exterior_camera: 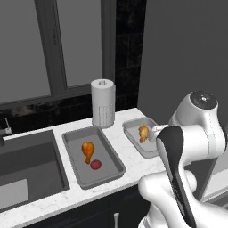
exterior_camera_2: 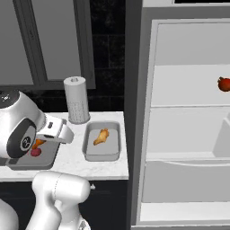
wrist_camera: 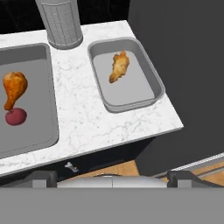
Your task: Place one tomato and one chicken drumstick in each tupperware on the nearby counter, to pack two identical lunches.
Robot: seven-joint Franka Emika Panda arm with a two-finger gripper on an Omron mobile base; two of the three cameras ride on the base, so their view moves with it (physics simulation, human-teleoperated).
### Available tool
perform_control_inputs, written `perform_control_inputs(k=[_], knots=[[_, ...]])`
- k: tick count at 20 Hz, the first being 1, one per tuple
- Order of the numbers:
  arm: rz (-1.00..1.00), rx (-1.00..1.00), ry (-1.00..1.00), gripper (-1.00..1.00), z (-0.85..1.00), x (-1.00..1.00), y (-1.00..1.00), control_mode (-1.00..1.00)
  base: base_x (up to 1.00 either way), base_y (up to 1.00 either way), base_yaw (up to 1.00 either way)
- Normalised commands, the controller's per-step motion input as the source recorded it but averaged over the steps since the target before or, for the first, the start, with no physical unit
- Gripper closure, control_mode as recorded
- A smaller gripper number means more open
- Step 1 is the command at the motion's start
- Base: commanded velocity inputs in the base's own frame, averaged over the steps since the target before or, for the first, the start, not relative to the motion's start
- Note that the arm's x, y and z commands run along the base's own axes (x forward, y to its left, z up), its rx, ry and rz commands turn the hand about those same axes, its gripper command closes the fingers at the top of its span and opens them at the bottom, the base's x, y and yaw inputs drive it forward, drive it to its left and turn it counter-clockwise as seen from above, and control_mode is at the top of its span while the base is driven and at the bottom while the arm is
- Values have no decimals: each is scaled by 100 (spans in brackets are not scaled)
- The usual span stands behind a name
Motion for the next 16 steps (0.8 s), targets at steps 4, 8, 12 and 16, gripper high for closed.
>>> perform_control_inputs(k=[4,8,12,16], knots=[[0,0,0,-100,0,-1,-5,-100,0,0,0],[0,0,0,-100,0,0,0,-100,0,0,0],[0,0,0,-100,0,0,0,-100,0,0,0],[0,0,0,-100,0,-2,0,100,-47,-1,-2]])
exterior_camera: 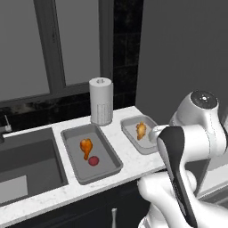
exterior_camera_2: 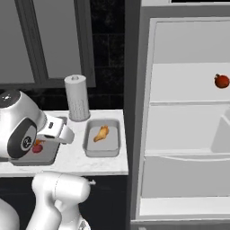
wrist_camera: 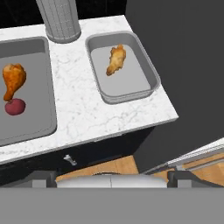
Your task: Place one tomato and one chicken drumstick in each tupperware on the nearby counter, to pack two identical lunches.
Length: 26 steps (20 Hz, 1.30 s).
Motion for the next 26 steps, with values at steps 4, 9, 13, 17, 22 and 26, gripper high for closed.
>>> perform_control_inputs(k=[4,9,13,17,22,26], knots=[[0,0,0,-100,0,0,0,100,-100,-29,-4],[0,0,0,-100,0,0,0,100,-37,-28,8],[0,0,0,-100,0,0,0,100,-25,-50,31],[0,0,0,-100,0,0,0,100,-32,-63,36],[0,0,0,-100,0,0,0,100,-47,-77,13],[0,0,0,-100,0,0,0,100,-5,-90,0]])
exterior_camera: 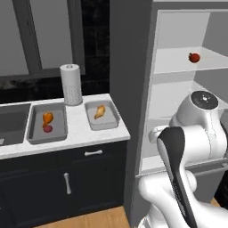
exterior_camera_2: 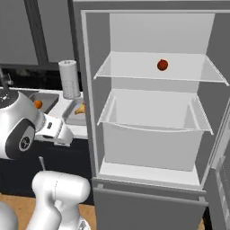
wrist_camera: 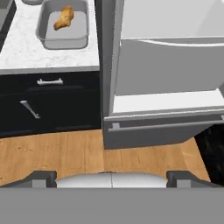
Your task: Place one tomato and one chicken drumstick in each tupperware on the nearby counter, to pack two identical lunches.
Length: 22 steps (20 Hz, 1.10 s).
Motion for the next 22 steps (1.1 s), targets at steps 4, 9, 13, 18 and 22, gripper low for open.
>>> perform_control_inputs(k=[4,9,13,18,22], knots=[[0,0,0,-100,0,0,0,100,29,-84,-3],[0,0,0,-100,0,0,0,100,57,-56,-9],[0,0,0,-100,0,0,0,100,70,-24,-24],[0,0,0,-100,0,0,0,100,40,-40,-8],[0,0,0,-100,0,0,0,100,29,-51,0]])
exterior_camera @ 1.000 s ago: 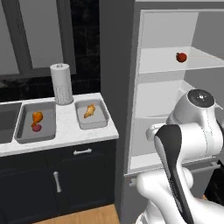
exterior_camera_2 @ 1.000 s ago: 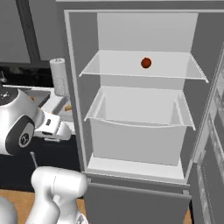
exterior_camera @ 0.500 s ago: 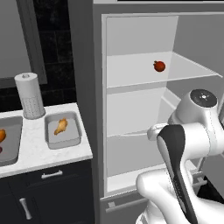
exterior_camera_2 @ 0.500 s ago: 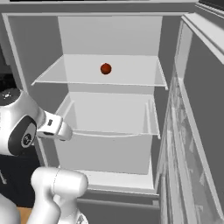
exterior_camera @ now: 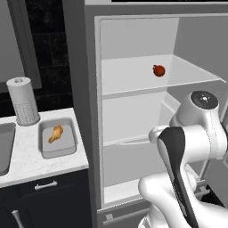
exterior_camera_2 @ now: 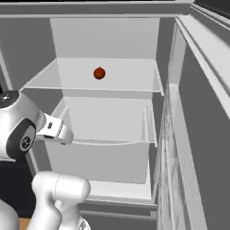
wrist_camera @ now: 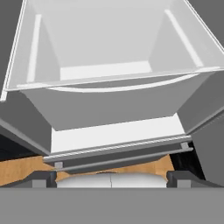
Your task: Place one tomato and one chicken drumstick in each tupperware on the nearby counter, to pack two identical lunches.
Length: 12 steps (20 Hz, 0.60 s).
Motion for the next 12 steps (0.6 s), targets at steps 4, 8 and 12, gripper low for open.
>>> perform_control_inputs(k=[4,8,12], knots=[[0,0,0,-100,0,0,0,100,21,-64,2],[0,0,0,-100,0,0,0,100,6,-24,-3],[0,0,0,-100,0,0,0,100,11,0,-2]])
